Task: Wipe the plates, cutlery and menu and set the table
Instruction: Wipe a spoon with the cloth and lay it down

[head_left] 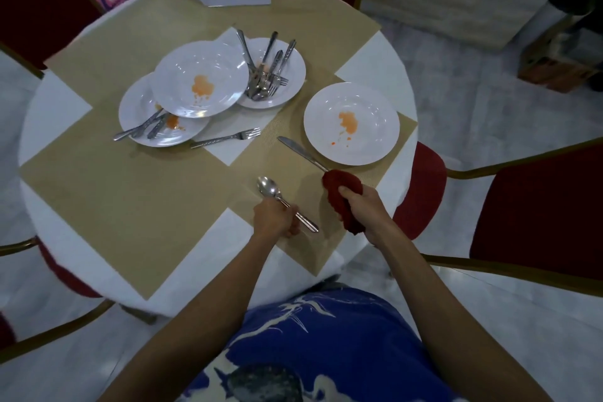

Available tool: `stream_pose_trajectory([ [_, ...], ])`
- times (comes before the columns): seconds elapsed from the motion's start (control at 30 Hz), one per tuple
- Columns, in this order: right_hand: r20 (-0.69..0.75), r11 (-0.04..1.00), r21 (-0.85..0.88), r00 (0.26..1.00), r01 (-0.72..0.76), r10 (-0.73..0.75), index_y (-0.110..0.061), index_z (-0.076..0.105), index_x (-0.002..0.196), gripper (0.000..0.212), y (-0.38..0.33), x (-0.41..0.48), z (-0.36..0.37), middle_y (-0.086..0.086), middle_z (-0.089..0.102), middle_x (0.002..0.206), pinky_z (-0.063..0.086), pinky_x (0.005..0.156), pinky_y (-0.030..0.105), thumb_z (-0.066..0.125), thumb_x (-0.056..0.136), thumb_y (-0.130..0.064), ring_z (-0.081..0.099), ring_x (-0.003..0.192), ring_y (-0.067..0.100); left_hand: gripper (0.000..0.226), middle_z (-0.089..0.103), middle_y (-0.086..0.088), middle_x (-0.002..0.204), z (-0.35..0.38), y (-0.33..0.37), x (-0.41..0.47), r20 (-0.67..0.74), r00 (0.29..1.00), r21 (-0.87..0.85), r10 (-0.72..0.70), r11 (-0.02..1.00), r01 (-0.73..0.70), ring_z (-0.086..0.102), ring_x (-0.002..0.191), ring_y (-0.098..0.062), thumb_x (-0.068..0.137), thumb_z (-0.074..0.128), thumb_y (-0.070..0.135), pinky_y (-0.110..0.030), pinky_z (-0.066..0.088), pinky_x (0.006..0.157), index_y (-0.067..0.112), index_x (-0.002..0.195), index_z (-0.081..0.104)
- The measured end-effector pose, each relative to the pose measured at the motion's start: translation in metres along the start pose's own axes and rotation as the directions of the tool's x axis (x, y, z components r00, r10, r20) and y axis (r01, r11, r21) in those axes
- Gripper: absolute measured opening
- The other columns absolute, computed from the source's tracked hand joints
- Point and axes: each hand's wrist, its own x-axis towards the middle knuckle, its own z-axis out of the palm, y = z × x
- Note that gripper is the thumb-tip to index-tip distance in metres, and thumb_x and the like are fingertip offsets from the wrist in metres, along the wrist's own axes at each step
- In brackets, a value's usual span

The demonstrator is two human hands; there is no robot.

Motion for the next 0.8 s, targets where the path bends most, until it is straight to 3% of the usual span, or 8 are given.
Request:
stream_pose_trajectory([
  [0.3, 0.061, 1.0, -0.013, 0.998, -0.021, 0.022, -0.013, 0.065, 0.107, 0.012, -0.001, 0.001, 0.006, 0.01, 0.072, 0.081, 0.05, 0.047, 0.025, 0.059, 0.101, -0.021, 0.063, 0.052, 0.016, 0.029, 0.072, -0.012, 0.061, 0.001, -0.001, -0.004, -0.043, 0.998, -0.044, -0.042, 0.998, 0.041, 0.07, 0.049, -0.023, 0.093, 0.069, 0.019, -0.027, 0.058, 0.049, -0.007, 0.081, 0.071],
  [0.43, 0.106, 1.0, -0.008, 0.994, -0.007, 0.008, -0.015, 0.065, 0.104, 0.01, -0.012, 0.001, 0.014, 0.006, 0.072, 0.076, 0.049, 0.048, 0.027, 0.06, 0.101, -0.023, 0.061, 0.052, 0.017, 0.034, 0.073, -0.01, 0.062, -0.003, -0.003, -0.003, -0.02, 0.998, -0.058, -0.066, 0.996, 0.064, 0.071, 0.054, -0.021, 0.093, 0.07, 0.027, -0.029, 0.062, 0.064, -0.003, 0.077, 0.074],
  [0.57, 0.174, 1.0, 0.007, 0.985, 0.011, -0.012, -0.011, 0.066, 0.109, 0.017, -0.024, 0.003, 0.025, 0.009, 0.073, 0.078, 0.047, 0.048, 0.028, 0.058, 0.101, -0.024, 0.058, 0.051, 0.018, 0.036, 0.073, -0.008, 0.06, -0.026, 0.0, 0.003, -0.047, 0.996, -0.027, -0.073, 0.997, 0.072, 0.069, 0.051, -0.014, 0.094, 0.066, 0.029, -0.022, 0.059, 0.062, 0.001, 0.073, 0.076],
  [0.67, 0.22, 0.999, 0.046, 0.975, 0.002, -0.012, -0.008, 0.068, 0.109, 0.025, -0.035, 0.003, 0.036, 0.015, 0.069, 0.081, 0.042, 0.043, 0.026, 0.055, 0.102, -0.027, 0.054, 0.047, 0.018, 0.036, 0.073, -0.007, 0.062, -0.064, 0.011, 0.029, -0.2, 0.98, 0.087, -0.02, 0.995, 0.038, 0.071, 0.064, -0.018, 0.092, 0.061, 0.033, -0.031, 0.059, 0.073, 0.009, 0.069, 0.076],
  [0.8, 0.276, 0.991, 0.133, 0.961, -0.021, -0.017, -0.006, 0.068, 0.103, 0.031, -0.051, 0.0, 0.05, 0.016, 0.063, 0.08, 0.038, 0.041, 0.027, 0.048, 0.107, -0.029, 0.051, 0.045, 0.019, 0.021, 0.075, -0.007, 0.081, -0.107, 0.04, 0.068, -0.29, 0.955, 0.153, 0.063, 0.988, -0.019, 0.072, 0.084, -0.029, 0.086, 0.061, 0.027, -0.044, 0.06, 0.081, 0.014, 0.084, 0.077],
])
